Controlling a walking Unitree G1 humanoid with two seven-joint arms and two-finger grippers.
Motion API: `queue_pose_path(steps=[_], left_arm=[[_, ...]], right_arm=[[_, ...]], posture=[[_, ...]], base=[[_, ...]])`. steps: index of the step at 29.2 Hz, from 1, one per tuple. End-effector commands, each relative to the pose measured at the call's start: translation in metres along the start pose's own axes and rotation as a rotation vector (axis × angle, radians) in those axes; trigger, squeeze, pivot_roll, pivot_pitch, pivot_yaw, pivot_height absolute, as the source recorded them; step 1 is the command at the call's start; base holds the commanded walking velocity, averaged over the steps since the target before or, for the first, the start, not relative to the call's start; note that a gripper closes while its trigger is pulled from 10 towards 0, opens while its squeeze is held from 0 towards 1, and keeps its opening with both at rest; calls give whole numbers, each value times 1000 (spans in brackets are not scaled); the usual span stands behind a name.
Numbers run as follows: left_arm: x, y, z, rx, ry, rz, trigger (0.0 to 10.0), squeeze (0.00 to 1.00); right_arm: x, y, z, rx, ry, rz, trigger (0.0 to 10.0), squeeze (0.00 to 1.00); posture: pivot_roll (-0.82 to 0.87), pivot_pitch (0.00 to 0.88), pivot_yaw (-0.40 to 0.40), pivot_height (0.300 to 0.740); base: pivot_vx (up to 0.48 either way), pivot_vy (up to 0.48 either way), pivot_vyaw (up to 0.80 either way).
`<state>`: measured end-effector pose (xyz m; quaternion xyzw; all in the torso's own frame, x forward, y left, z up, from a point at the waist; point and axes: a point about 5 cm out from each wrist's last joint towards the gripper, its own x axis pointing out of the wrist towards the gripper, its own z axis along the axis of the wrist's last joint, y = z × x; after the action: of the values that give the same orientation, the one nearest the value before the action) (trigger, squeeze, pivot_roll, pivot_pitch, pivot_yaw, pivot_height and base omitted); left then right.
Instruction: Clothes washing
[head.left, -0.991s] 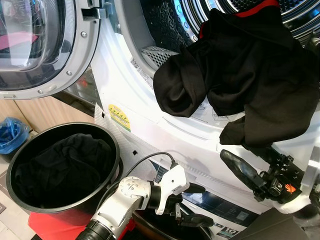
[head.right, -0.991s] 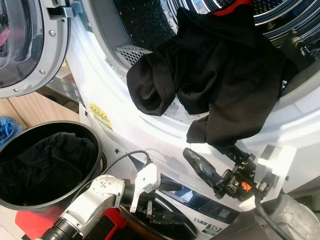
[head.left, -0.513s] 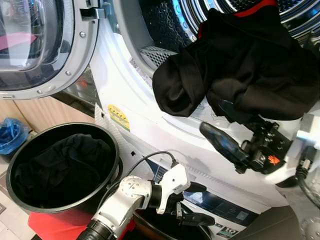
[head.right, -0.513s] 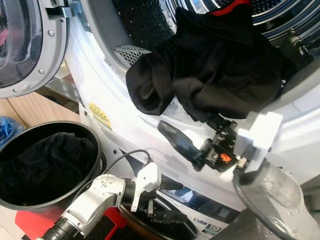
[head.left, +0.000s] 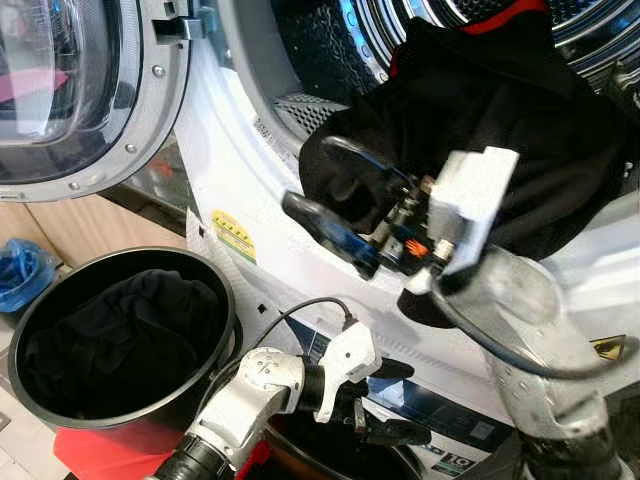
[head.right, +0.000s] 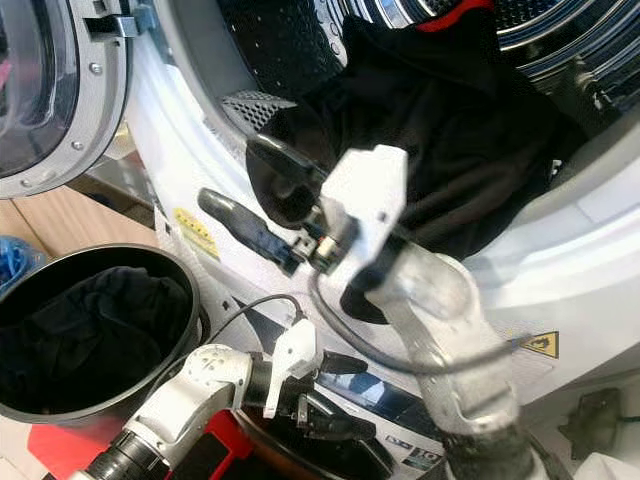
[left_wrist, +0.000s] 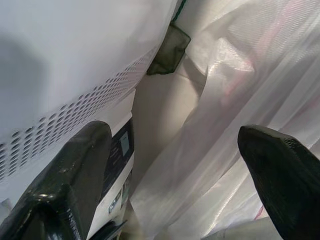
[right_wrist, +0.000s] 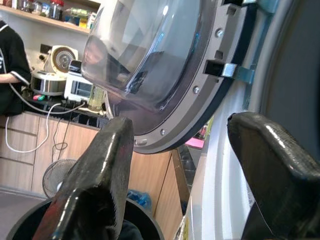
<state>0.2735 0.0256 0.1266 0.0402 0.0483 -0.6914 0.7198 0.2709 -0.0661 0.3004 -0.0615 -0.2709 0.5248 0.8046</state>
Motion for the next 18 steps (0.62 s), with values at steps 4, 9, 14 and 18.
queue_pose_path(steps=[4, 9, 14, 18], left_arm=[[-1, 0, 2, 0, -10, 1, 10000, 0], [1, -2, 1, -4, -10, -9, 10000, 0], [1, -3, 1, -4, -8, -15, 10000, 0], [1, -3, 0, -6, -3, -16, 10000, 0]], right_arm=[[-14, 4, 24, 28, -137, 68, 10000, 0], [-44, 9, 41, 61, -213, 73, 10000, 0], [-72, 10, 29, 17, -43, 10, 10000, 0], [-100, 6, 19, 9, 100, -108, 10000, 0]], posture=[[-25, 159, -90, 740], [-39, 159, -86, 740], [-45, 162, -86, 740], [-47, 165, -86, 740]], base=[[0, 0, 0], [0, 0, 0], [0, 0, 0], [0, 0, 0]])
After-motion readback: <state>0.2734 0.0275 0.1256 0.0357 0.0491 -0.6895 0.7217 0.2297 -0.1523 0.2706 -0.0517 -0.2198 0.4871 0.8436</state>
